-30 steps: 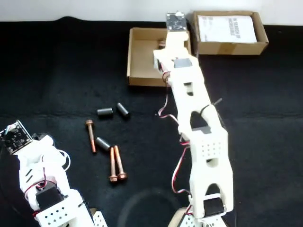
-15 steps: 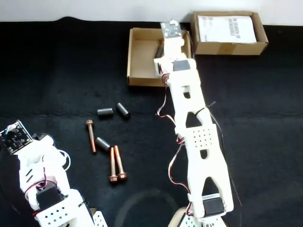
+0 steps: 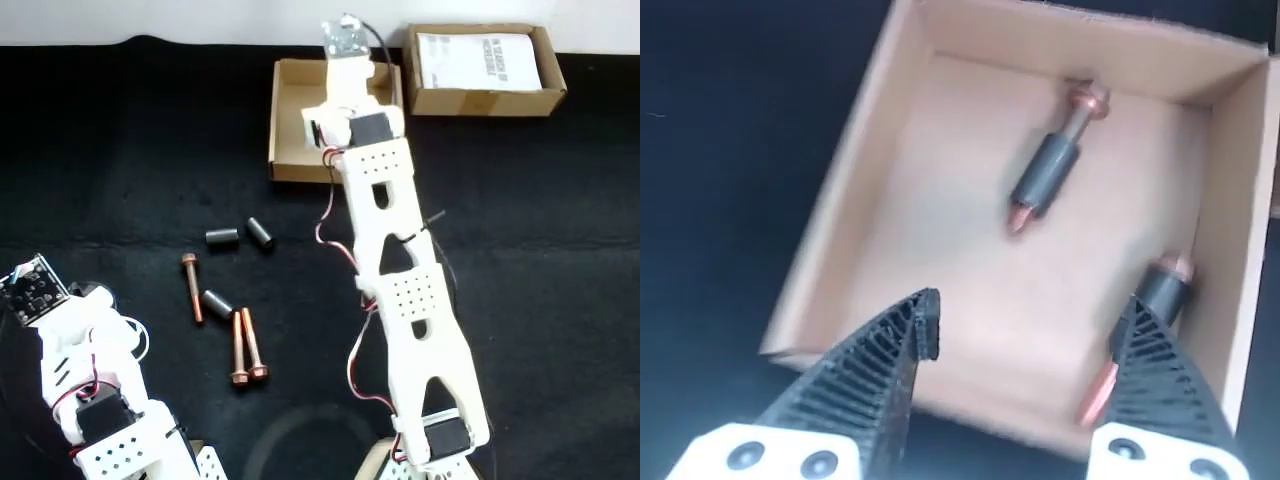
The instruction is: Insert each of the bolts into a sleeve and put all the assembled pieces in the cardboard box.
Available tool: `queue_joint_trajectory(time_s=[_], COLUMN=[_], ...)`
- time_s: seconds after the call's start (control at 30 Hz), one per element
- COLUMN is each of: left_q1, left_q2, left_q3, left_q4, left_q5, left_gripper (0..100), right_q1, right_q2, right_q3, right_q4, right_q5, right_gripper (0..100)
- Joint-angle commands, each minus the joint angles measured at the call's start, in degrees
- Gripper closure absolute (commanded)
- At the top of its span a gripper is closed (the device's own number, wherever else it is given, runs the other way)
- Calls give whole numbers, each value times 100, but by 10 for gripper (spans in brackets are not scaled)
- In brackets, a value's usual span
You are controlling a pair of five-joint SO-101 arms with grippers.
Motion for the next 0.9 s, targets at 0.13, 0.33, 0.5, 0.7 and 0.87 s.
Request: queue_joint_trajectory(time_s=[0.13,0.33,0.5,0.7,0.87], left_q1=[-48,-40,-31,-31,-31], left_q2=[-13,-13,-22,-40,-48], left_q3=[110,110,110,110,110], left_q4=[176,176,176,185,185], left_q5=[0,-9,-9,-9,-9], left_gripper=[991,991,991,991,991], right_q1=[-338,-804,-1191,-1367,-1367], right_q2=[-822,-971,-1033,-1130,-2193], right_q3=[-857,-848,-848,-277,2035], right_q4=[1780,1780,1780,1789,1780], right_q5=[-958,-615,-44,431,721], right_gripper=[748,889,896,896,896])
